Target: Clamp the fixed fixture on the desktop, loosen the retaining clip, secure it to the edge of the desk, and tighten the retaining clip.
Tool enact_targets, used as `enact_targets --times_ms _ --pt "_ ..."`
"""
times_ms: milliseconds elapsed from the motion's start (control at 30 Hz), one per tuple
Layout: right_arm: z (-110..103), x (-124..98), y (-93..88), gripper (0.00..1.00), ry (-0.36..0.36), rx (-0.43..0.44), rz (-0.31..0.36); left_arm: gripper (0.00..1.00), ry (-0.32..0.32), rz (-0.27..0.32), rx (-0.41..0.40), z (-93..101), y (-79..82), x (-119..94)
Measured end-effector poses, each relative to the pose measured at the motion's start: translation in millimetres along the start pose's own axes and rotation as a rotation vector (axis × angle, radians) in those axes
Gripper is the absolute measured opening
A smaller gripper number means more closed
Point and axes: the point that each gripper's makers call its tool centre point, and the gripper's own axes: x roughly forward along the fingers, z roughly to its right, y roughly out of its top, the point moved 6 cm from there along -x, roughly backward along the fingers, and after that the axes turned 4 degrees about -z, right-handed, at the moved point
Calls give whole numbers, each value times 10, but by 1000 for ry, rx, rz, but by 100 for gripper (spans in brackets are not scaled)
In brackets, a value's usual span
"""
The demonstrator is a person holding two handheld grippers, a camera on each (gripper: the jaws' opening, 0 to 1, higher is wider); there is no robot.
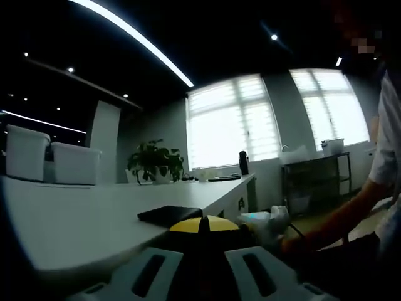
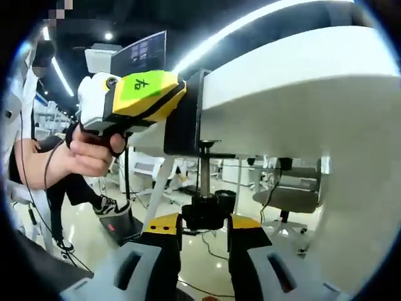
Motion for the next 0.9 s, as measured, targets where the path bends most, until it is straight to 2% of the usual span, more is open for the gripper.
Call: enact_targets --times_ms 67,100,133,167,200,233,300,367,433,500,633,733,800,900 --pt "-74 -19 -115 45 -53 29 15 2 1 -1 2 0 -1 1" --pt "-110 -56 -184 46 -80 11 9 2 2 -4 7 1 -2 1" --pt "-120 -95 -238 45 -160 9 19 2 2 -6 9 0 -2 1" --pt "-143 -136 -304 43 -244 54 42 2 1 -8 10 -1 -1 0" --pt "-213 -177 -386 43 -296 124 55 2 1 -8 12 -2 -2 -2" --pt "-241 -214 -430 43 -356 141 56 2 1 -8 12 -3 -2 -4" --pt "-339 -275 -428 43 -434 185 80 2 4 -7 9 -6 -5 -14" --pt "-422 -345 -341 40 -528 152 72 2 5 -8 7 -10 -11 -23" --pt "-506 -374 -262 34 -565 66 54 2 4 -7 5 -15 -13 -27" --pt "-580 -383 -212 34 -616 15 44 2 3 -5 -1 -19 -13 -27" --pt "-562 -373 -51 35 -709 -16 90 2 3 -12 6 -22 -25 -35" --pt "-478 -295 85 34 -734 -16 142 2 6 -15 7 -25 -27 -38" --pt "-446 -221 131 34 -739 -36 143 2 5 -16 8 -23 -29 -33" --pt "-353 -151 157 34 -784 -55 135 2 -1 -15 13 -18 -37 -19"
